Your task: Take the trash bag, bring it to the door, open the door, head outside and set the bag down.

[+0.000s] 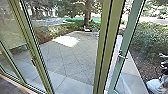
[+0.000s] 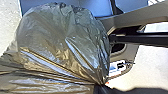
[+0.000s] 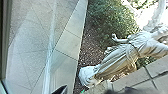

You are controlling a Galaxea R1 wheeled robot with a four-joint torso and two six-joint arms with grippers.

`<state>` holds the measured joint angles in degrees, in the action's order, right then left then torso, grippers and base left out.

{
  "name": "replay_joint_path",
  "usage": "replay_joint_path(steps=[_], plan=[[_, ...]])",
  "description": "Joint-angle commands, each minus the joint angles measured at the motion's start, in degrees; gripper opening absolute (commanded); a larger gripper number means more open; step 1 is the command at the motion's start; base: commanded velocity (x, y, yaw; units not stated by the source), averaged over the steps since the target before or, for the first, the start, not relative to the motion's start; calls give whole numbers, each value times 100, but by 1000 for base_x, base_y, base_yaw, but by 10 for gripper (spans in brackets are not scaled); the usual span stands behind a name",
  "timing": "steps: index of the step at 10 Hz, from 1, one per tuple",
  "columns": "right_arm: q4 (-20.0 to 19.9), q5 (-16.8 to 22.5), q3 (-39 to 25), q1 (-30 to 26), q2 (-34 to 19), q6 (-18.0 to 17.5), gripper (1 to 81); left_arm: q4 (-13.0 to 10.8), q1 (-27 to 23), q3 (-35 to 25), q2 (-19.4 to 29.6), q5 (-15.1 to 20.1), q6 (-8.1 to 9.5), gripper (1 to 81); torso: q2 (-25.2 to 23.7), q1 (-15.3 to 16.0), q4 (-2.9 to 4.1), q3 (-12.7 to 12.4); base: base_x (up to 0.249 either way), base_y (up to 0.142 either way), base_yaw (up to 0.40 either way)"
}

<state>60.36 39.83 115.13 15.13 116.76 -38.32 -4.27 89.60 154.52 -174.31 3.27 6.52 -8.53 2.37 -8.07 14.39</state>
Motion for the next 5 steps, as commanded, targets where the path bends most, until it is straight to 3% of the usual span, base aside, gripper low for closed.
replay_joint_path(steps=[1,5], plan=[[714,-150,789,-910,78,193,811,136,-113,-35,-34,429,25,10,0,0,0,0,0,0,0],[1224,-819,1907,-919,403,518,811,242,-113,-35,-16,508,25,10,0,-4,0,0,0,0,0]])
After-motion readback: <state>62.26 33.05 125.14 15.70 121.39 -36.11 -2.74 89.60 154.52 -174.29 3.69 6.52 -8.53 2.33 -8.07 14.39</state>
